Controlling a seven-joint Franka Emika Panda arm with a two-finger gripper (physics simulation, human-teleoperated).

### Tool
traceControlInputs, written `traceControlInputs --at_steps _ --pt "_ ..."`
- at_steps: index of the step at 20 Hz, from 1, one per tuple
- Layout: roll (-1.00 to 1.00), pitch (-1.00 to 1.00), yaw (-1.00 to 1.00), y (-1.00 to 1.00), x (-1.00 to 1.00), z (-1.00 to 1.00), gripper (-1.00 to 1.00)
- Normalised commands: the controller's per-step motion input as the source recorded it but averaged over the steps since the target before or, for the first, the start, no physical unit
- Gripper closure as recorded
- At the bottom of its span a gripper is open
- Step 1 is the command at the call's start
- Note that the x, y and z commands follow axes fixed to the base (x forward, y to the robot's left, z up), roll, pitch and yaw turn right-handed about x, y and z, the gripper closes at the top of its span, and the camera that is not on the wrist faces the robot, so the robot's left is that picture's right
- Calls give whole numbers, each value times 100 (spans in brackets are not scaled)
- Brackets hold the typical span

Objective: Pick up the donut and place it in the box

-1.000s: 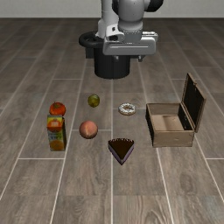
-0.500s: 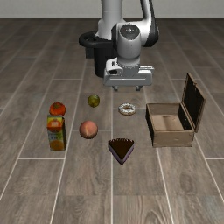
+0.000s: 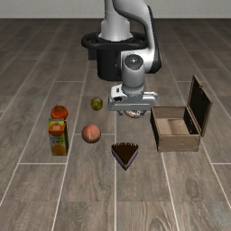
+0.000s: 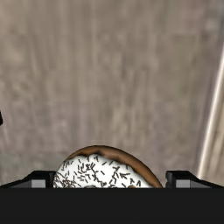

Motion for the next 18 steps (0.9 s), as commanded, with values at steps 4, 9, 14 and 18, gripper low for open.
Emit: traceControlInputs --at_steps 4,9,14,18 --pt "0 0 0 0 0 0 100" --pt "0 0 0 0 0 0 100" --pt "0 0 0 0 0 40 100" --pt "0 0 0 0 0 100 100"
